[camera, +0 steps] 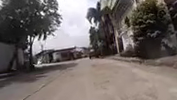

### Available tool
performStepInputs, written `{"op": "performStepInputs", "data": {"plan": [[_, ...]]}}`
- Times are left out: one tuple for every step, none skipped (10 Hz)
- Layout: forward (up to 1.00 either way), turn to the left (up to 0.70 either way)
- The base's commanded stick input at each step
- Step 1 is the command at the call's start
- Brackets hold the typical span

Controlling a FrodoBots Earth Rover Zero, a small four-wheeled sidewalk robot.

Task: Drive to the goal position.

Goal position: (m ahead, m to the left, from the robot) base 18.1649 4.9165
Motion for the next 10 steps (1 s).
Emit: {"op": "performStepInputs", "data": {"plan": [[0.5, 0.01], [0.5, 0.01], [0.5, 0.01], [0.5, 0.01], [0.5, 0.01], [0.5, 0.01], [0.5, 0.01], [0.5, 0.01], [0.5, 0.01], [0.5, -0.38]]}}
